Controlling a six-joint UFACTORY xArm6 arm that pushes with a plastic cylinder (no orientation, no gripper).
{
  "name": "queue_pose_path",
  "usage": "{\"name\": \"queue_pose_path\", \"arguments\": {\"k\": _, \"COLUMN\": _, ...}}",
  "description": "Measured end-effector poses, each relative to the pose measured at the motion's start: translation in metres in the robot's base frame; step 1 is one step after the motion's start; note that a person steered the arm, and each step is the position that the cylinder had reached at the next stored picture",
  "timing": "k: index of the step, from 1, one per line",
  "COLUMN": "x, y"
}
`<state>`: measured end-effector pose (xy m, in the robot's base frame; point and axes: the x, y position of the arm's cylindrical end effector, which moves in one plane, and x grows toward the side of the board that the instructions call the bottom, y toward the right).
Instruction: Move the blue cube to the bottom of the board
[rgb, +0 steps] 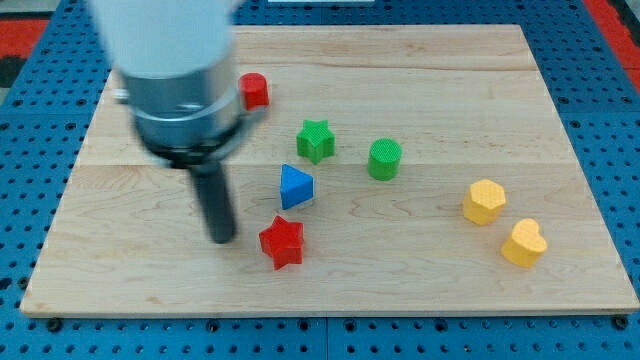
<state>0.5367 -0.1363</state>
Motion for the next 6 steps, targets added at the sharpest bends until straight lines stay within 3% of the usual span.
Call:
{"name": "queue_pose_path", "arguments": {"k": 1, "x": -0.025, "y": -0.094}}
{"name": "queue_pose_path", "arguments": {"k": 2, "x": -0.107, "y": -0.130}}
{"name": "queue_pose_path", "arguments": {"k": 3, "x": -0.199, "y": -0.100}}
{"name": "queue_pose_path", "arguments": {"k": 5, "x": -0.193, "y": -0.041}}
{"name": "queue_pose_path", "arguments": {"k": 6, "x": -0.142, "y": 0.001}}
